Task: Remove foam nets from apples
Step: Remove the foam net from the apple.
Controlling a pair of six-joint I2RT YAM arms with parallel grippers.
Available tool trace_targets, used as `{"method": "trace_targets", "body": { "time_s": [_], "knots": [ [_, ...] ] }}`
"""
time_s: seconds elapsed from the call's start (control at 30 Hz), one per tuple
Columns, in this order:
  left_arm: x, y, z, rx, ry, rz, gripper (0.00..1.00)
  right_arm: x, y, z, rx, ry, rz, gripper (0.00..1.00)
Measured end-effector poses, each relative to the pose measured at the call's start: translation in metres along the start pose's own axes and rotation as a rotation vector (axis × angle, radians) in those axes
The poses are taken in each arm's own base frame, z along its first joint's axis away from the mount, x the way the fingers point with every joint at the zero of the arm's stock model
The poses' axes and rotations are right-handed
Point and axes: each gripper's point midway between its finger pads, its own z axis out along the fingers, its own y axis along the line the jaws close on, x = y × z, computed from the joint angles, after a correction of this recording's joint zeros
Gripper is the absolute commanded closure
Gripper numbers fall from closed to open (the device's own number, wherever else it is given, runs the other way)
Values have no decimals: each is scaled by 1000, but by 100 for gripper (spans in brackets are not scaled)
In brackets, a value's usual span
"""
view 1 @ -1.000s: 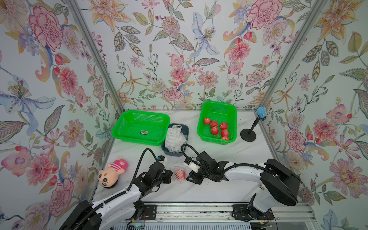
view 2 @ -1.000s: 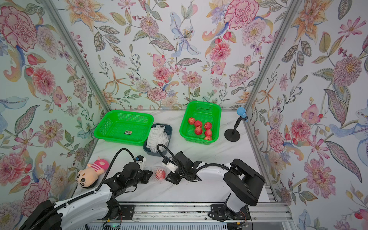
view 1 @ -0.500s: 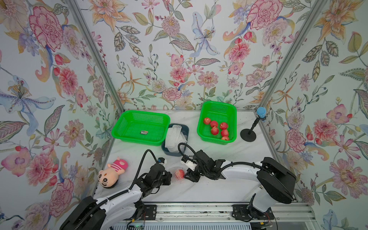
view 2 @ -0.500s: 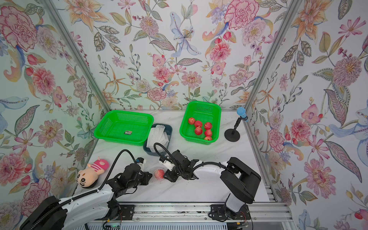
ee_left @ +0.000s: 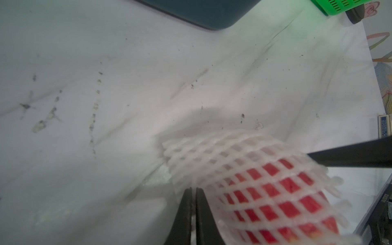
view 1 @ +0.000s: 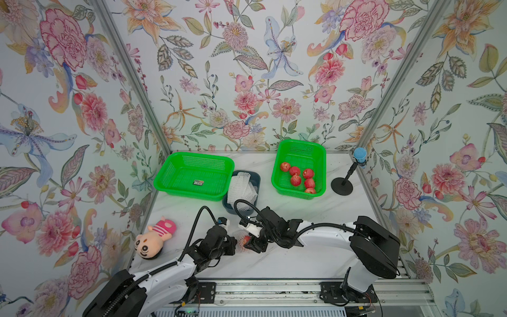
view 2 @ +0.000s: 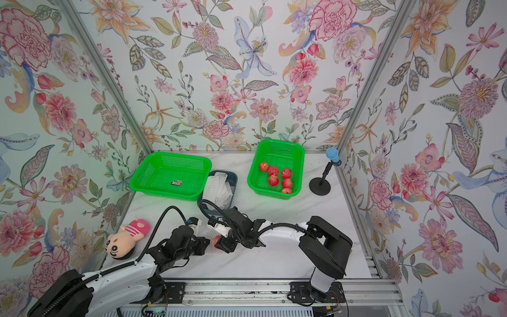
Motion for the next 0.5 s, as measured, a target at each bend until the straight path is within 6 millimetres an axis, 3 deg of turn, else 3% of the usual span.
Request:
{"method": "trace_targets", "body": {
  "time_s": [0.2, 0.33, 0.5],
  "knots": [
    [0, 0, 1, 0, 1, 0, 91, 6, 1, 9, 1, 27, -12, 38],
    [0, 0, 1, 1, 0, 0, 91, 9, 0, 13, 0, 40, -9, 32],
    [0, 0, 1, 1, 0, 0, 91, 14, -2, 20, 5, 56, -5, 34]
  ]
}}
